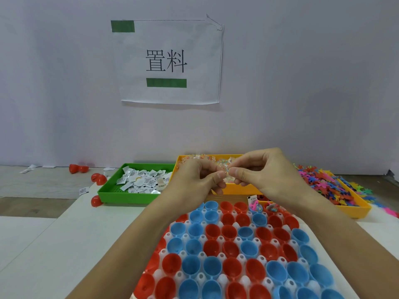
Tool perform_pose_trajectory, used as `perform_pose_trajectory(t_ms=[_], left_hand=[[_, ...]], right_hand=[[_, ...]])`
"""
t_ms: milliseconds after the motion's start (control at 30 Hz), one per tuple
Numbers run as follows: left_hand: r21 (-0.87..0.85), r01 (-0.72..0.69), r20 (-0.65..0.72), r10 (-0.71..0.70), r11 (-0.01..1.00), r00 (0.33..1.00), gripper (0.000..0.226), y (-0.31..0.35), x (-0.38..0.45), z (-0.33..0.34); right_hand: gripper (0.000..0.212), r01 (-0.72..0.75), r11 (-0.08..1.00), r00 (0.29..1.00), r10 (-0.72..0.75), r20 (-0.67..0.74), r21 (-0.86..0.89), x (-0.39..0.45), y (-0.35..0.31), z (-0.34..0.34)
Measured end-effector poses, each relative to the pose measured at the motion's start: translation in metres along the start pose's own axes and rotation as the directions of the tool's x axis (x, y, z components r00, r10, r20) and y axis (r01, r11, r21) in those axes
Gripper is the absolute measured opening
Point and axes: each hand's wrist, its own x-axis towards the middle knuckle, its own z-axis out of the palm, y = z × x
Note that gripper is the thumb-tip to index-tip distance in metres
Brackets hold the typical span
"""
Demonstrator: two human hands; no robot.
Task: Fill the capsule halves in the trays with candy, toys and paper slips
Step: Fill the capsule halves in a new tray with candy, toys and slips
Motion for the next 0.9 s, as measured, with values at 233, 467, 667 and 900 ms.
perform_pose_trajectory(t_ms=[233, 467, 667, 900], left_hand=[[0.039, 0.027, -0.206, -0.019, 0.999, 0.978, 0.016, -0.006, 0.003, -0.015], [0.164, 0.157, -0.518, -0.05, 0.974, 0.854, 0.014, -0.03, 0.007, -0.056], [0.325, 0.329, -0.602, -0.074, 0.887, 0.795, 0.013, -0.066, 0.004, -0.085], [0.566, 0.352, -0.406, -0.119, 0.746, 0.906, 0.024, -0.084, 0.001, -0.079]], right_hand=[[0.011, -0.047, 0.939, 0.998, 0.029, -0.057, -0.34, 0.005, 0.022, -0.001], [0.008, -0.056, 0.818, 0.997, 0.078, 0.013, -0.572, 0.005, 0.037, 0.003], [0.008, -0.048, 0.779, 0.994, 0.096, 0.044, -0.625, 0.004, 0.042, 0.009], [0.013, -0.017, 0.738, 0.988, 0.117, 0.102, -0.675, 0.001, 0.042, 0.012]])
